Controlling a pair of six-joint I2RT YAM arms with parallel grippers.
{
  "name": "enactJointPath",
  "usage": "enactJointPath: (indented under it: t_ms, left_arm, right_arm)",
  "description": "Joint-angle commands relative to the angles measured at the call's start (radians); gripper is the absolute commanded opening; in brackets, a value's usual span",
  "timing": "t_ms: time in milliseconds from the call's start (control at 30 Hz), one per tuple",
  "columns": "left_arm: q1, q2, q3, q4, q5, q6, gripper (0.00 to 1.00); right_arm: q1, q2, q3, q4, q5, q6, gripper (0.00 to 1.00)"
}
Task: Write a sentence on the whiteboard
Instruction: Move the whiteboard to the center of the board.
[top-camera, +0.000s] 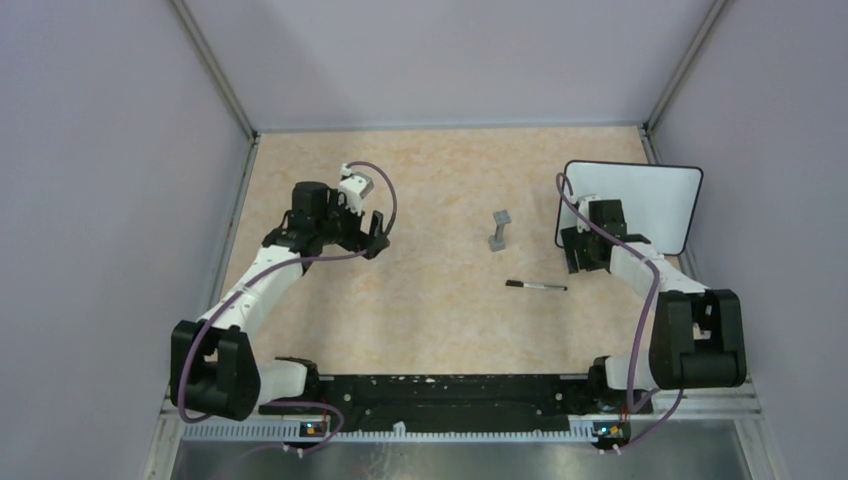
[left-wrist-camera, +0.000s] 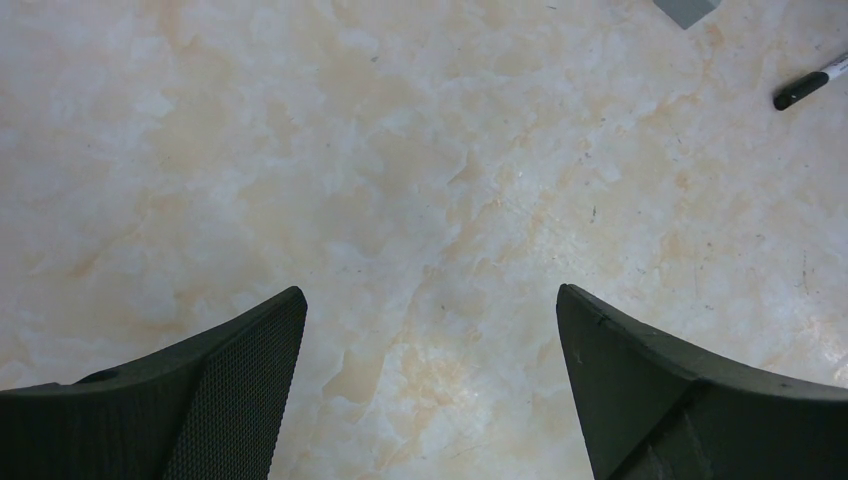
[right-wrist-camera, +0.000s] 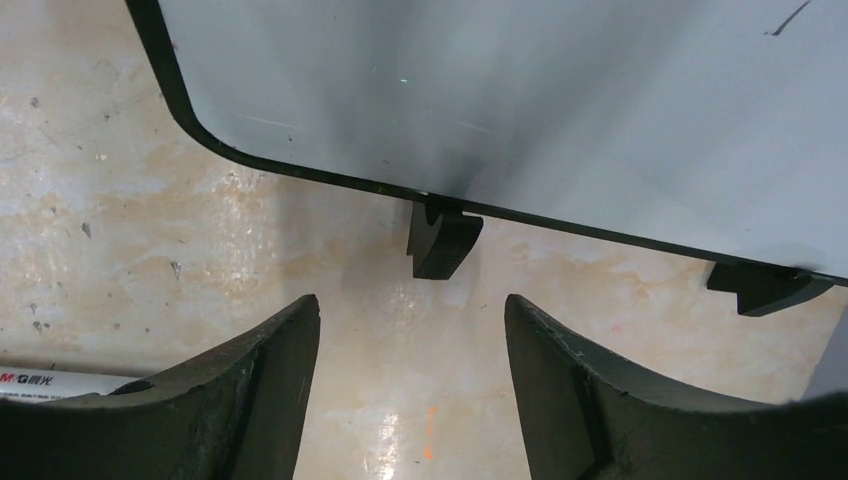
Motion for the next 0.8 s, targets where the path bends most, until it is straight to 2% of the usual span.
enactJointPath:
  t_ms: [0,333,600,700,767]
  left_arm:
    - [-0.016,0.016,0.029,0.066,0.082,-0.004,0.99]
    - [-0.022,0.004,0.01,0.063,0.051,-0.005,0.99]
    - [-0.022,0.006,0.012,0.059,0.047,-0.008,0.99]
    - [-0.022,0.008,0.011,0.06,0.04,-0.01,0.99]
    - [-0.022,0.007,0.012,0.06,0.033,-0.011,0.99]
  right_arm:
    - [-0.012,0.023,0.046,0.069,0.008,0.019,0.66]
    - [-0.02,0.106,0.07,0.137,-0.035,0.003,0.61]
    - [-0.02,0.13,0.067,0.161,-0.063,-0.006,0.5]
    - [-0.02,0.131,0.059,0.167,-0.077,-0.018,0.38]
    - [-0.02,0.132,0.058,0.165,-0.093,-0.026,0.25]
